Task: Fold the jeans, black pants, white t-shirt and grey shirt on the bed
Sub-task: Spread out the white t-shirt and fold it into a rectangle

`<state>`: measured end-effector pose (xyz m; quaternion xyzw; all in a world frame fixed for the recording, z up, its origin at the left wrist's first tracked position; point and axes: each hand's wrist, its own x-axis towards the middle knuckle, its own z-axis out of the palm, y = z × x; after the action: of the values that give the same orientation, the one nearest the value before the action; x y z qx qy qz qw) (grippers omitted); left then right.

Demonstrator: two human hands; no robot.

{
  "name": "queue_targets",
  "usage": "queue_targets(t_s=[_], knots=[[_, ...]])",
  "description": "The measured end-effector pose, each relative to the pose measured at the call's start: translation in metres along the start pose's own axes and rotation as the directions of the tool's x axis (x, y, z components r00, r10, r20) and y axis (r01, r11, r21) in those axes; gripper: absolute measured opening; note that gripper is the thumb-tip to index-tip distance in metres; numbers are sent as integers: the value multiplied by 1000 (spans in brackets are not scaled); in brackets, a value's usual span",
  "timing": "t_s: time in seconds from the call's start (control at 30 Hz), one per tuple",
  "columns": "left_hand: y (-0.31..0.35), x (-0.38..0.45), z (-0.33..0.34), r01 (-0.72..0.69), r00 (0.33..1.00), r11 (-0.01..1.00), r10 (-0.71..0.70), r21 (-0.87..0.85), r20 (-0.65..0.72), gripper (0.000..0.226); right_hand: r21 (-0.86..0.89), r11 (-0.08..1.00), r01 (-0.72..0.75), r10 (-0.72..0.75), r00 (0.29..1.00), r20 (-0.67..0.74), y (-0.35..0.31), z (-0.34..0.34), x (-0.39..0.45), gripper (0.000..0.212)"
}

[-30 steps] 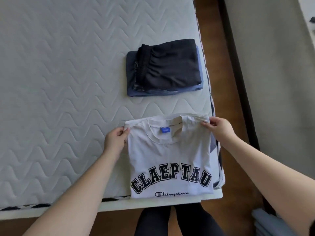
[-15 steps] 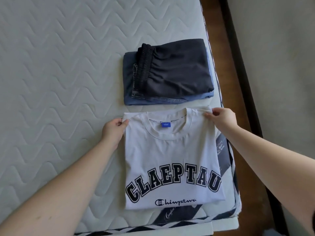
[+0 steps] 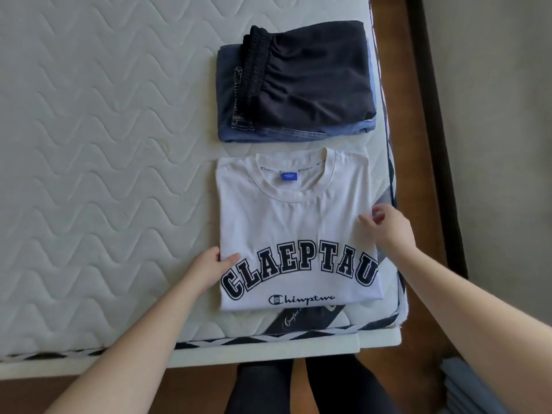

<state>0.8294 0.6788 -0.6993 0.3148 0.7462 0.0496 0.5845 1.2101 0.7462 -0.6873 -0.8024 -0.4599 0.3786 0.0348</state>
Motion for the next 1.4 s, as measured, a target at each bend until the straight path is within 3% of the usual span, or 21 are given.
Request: queue_targets(t_s=[0.13,0.23,0.3,0.53,0.73,0.8,0.9,1.0,1.07,1.23,1.4], knots=[[-42,-30,26,9,997,999,-5,44,-83,30,-37,994,-98,101,990,102,50,22,-58,33],[-60,-45,46,44,992,981,-66,-188,-111,24,-49,987,-153,160,970,182,75,34,-82,44],[-64,-53,57,64,986,944,-109,-323,-123,20,-34,991,-131,135,974,180,82,36,-88,47],[-80,-61,76,-14,966,902,-99,-432,-238,2,101,989,-111,99,989,114,97,34,-93,35],[-94,-67,78,-39,947,891,-112,-453,-301,6,25,992,-121,118,989,88,114,46,-101,28],[-94,-67,76,-35,945,924,-93,-380,-314,7,-12,988,-152,152,984,97,113,46,-105,32],[-95,-72,69,9,953,994,-41,-108,-301,20,-22,979,-201,202,978,52,111,43,-118,32],[-92,-87,54,52,956,981,5,186,-293,29,-45,984,-172,173,984,28,102,35,-137,29],[-87,-105,42,63,959,919,52,389,-277,30,-92,984,-154,157,987,30,92,26,-151,32],[-63,-163,12,-141,952,790,274,597,-137,19,-205,977,-60,82,991,101,47,-2,-200,38],[-38,-225,-15,-343,842,525,540,779,7,32,-368,905,212,-174,976,133,4,-33,-270,41]])
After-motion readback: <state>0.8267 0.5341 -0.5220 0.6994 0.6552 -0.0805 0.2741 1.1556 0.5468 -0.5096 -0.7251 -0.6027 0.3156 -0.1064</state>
